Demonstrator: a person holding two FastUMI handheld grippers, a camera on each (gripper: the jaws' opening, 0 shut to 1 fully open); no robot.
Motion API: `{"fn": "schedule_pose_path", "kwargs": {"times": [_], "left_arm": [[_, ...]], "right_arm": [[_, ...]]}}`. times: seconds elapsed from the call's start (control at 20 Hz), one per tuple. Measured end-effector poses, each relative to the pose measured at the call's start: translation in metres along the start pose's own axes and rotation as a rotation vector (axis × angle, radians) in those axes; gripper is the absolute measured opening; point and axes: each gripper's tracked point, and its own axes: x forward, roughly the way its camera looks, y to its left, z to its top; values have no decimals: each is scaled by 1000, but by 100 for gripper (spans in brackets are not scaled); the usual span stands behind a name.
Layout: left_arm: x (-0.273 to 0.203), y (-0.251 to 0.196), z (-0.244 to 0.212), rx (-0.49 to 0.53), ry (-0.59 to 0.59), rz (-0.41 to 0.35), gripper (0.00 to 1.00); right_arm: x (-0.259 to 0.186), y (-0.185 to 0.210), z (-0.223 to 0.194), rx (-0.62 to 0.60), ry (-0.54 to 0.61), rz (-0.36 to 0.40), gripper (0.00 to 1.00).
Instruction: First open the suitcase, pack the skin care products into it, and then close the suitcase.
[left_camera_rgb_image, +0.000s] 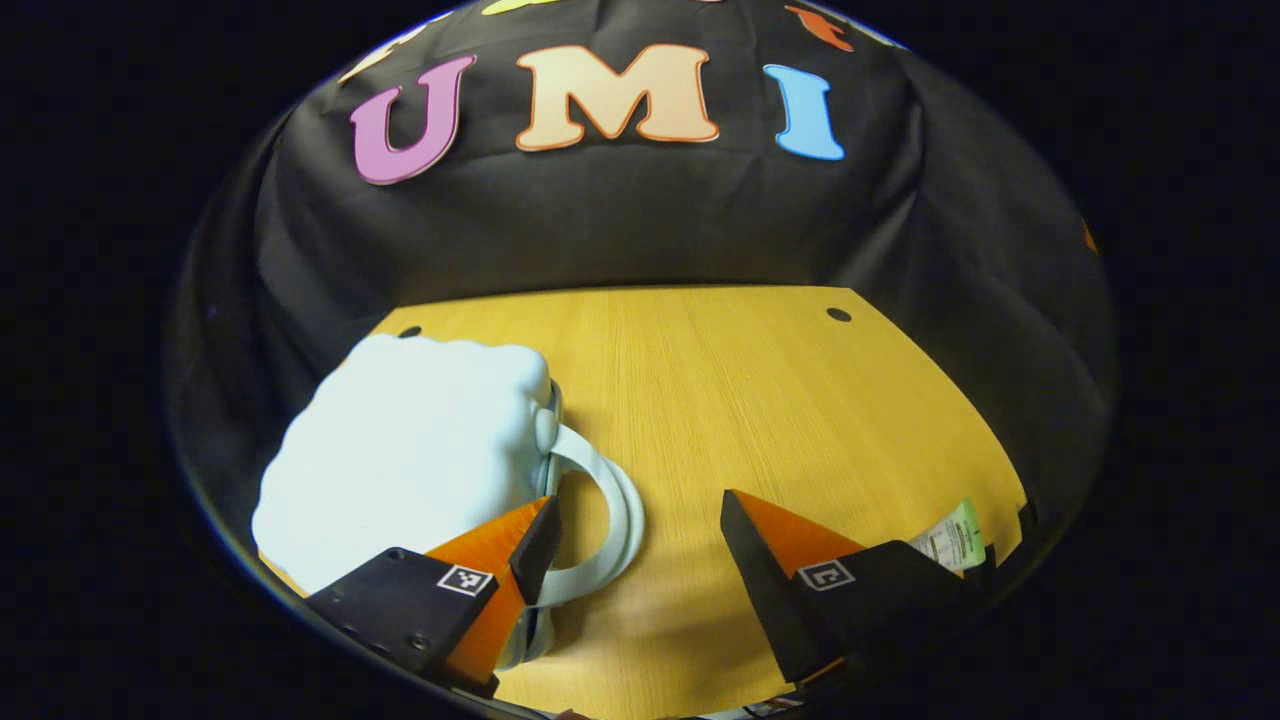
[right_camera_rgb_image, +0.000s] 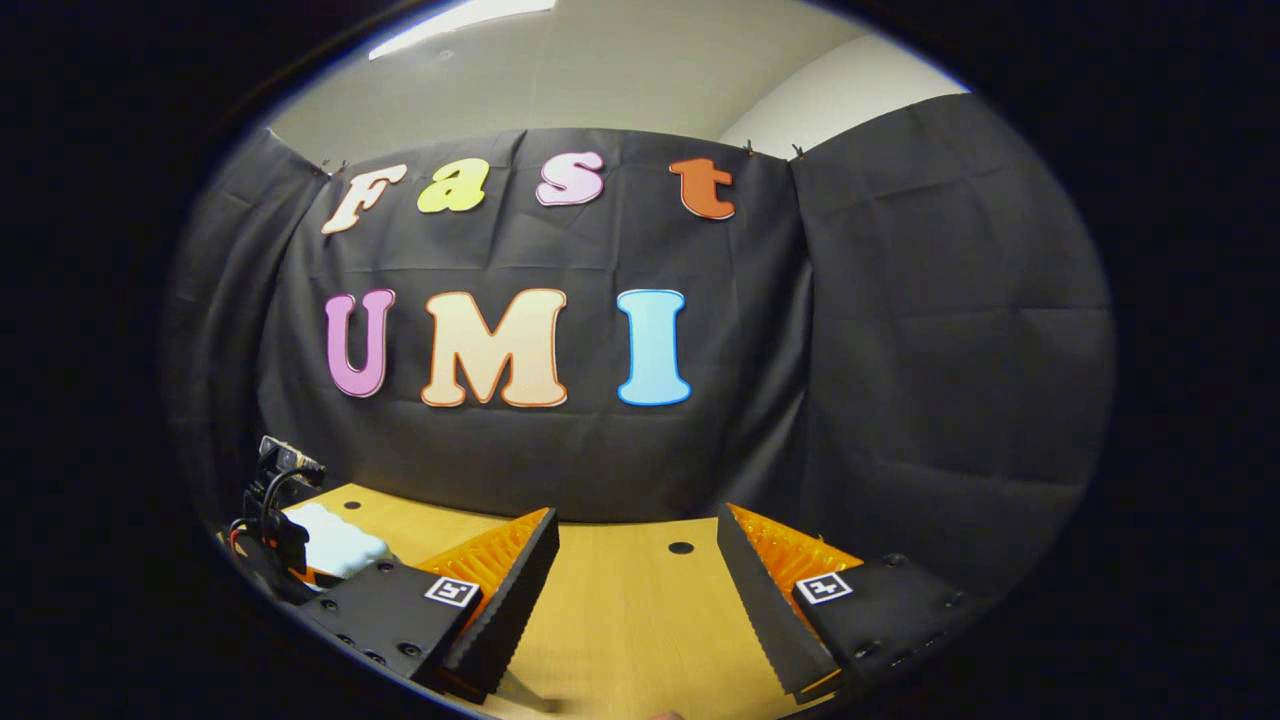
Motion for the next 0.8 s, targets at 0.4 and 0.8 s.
{"fn": "schedule_pose_path", "kwargs": {"times": [0.4, 0.8], "left_arm": [[41, -4, -18, -70, 176, -15, 88], [62, -2, -30, -70, 264, 4, 89]], "right_arm": [[-6, -18, -9, -24, 50, -52, 98], [-12, -20, -26, -64, 79, -40, 99]]}}
